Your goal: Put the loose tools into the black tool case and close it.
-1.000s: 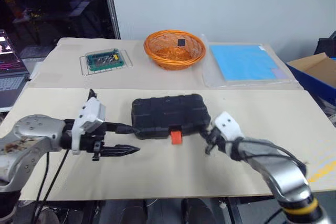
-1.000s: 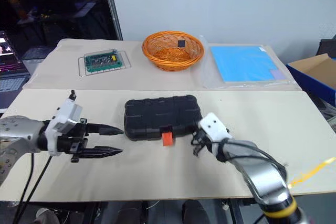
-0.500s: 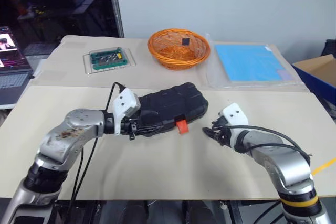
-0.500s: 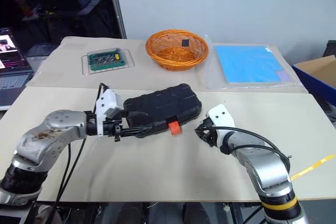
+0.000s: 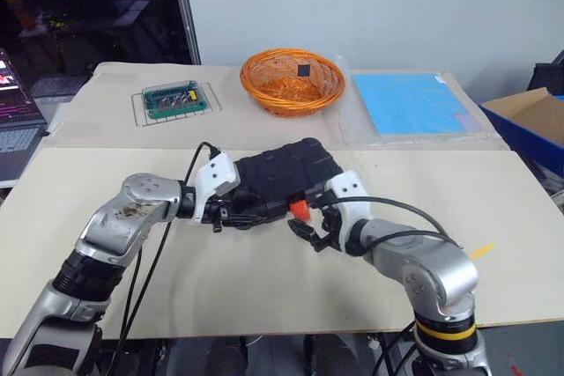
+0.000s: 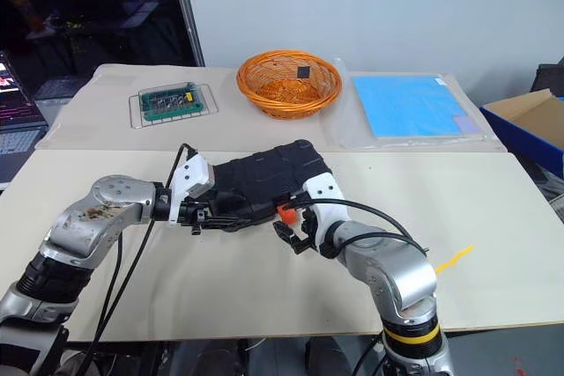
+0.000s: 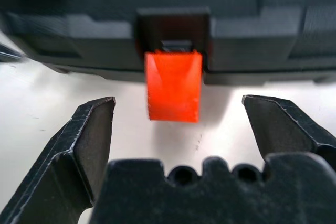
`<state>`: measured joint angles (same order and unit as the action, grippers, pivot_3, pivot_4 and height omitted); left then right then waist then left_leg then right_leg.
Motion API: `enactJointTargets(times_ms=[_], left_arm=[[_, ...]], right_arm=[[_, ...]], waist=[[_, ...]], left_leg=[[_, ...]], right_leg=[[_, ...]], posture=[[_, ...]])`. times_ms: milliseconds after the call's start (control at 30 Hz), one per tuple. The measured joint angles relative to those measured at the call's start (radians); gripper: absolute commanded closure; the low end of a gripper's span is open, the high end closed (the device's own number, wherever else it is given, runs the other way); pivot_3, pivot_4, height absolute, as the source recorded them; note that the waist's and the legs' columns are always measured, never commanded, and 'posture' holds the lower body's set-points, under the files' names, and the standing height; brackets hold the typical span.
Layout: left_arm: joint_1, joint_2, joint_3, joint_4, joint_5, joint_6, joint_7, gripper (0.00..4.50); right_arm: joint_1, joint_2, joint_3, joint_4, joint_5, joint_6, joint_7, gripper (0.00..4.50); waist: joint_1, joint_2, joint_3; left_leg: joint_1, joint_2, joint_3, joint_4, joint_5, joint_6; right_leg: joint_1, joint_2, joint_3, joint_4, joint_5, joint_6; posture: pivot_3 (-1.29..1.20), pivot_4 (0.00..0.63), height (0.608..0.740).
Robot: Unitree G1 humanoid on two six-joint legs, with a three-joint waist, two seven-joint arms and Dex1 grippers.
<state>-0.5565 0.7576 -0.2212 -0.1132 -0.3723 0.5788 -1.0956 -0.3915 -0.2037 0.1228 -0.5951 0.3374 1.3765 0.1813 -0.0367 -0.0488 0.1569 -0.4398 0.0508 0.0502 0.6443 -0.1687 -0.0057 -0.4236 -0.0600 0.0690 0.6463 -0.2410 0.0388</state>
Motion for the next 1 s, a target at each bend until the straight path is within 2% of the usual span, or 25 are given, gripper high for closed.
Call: enactJointTargets(times_ms=[100, 133, 267, 333, 700, 867, 933, 1000], left_arm=[[-0.015, -0.001, -0.001, 0.023, 0.02, -0.014, -0.023, 1.77], [-0.018, -0.004, -0.001, 0.029, 0.026, -0.016, -0.027, 1.77], [-0.021, -0.015, -0.001, 0.038, 0.038, -0.03, -0.036, 1.77], [-0.021, -0.018, -0.001, 0.039, 0.042, -0.033, -0.037, 1.77], [-0.02, -0.035, 0.0, 0.042, 0.061, -0.04, -0.042, 1.77], [-0.016, -0.035, 0.001, 0.046, 0.071, -0.051, -0.042, 1.77], [-0.014, -0.04, 0.001, 0.047, 0.074, -0.053, -0.041, 1.77], [-0.013, -0.048, 0.0, 0.046, 0.074, -0.053, -0.038, 1.77]], right_arm=[[0.0, 0.003, 0.003, 0.008, -0.005, -0.008, -0.011, 0.91], [0.0, 0.011, 0.002, 0.011, -0.007, -0.013, -0.014, 1.39], [-0.003, 0.03, 0.014, 0.02, -0.007, -0.019, -0.016, 2.81], [-0.003, 0.033, 0.021, 0.023, -0.008, -0.021, -0.016, 3.34], [-0.003, -0.005, 0.079, 0.049, -0.042, -0.149, -0.002, 3.36], [-0.023, -0.003, 0.097, 0.139, -0.054, -0.244, 0.029, 3.36], [-0.031, -0.002, 0.098, 0.197, -0.06, -0.3, 0.04, 2.34], [-0.033, -0.002, 0.1, 0.246, -0.077, -0.333, 0.047, 1.84]], waist=[[0.0, 0.0, 0.0], [-0.001, 0.0, 0.0], [-0.002, 0.0, 0.0], [-0.002, 0.0, 0.0], [-0.003, 0.0, 0.0], [-0.008, 0.0, 0.0], [-0.01, 0.0, 0.0], [-0.008, 0.0, 0.0]], left_leg=[[0.0, 0.0, 0.0, 0.0, 0.0, 0.0], [0.0, 0.0, 0.0, 0.0, 0.0, 0.0], [0.0, 0.0, 0.0, 0.0, 0.0, 0.0], [0.0, 0.0, 0.0, 0.0, 0.0, 0.0], [0.0, 0.0, 0.0, 0.0, 0.0, 0.0], [0.001, 0.0, 0.0, 0.0, 0.0, 0.0], [0.002, 0.001, 0.0, 0.0, 0.0, 0.0], [0.003, 0.001, 0.0, 0.0, 0.0, 0.0]], right_leg=[[0.0, 0.0, 0.0, 0.0, 0.0, 0.0], [0.0, 0.0, 0.0, 0.0, 0.0, 0.0], [0.0, 0.0, 0.0, 0.0, 0.0, 0.0], [0.0, 0.0, 0.0, 0.0, 0.0, 0.0], [0.0, 0.0, 0.0, 0.0, 0.0, 0.0], [0.001, 0.0, 0.0, 0.0, 0.0, 0.001], [0.002, 0.001, 0.0, 0.001, 0.0, 0.001], [0.002, 0.001, 0.0, 0.001, 0.0, 0.001]], posture=[[0.0, 0.15, 0.74], [0.0, 0.15, 0.74], [0.0, 0.15, 0.74], [0.0, 0.15, 0.74], [0.0, 0.15, 0.74], [0.0, 0.15, 0.74], [0.0, 0.15, 0.74], [0.0, 0.15, 0.74]])
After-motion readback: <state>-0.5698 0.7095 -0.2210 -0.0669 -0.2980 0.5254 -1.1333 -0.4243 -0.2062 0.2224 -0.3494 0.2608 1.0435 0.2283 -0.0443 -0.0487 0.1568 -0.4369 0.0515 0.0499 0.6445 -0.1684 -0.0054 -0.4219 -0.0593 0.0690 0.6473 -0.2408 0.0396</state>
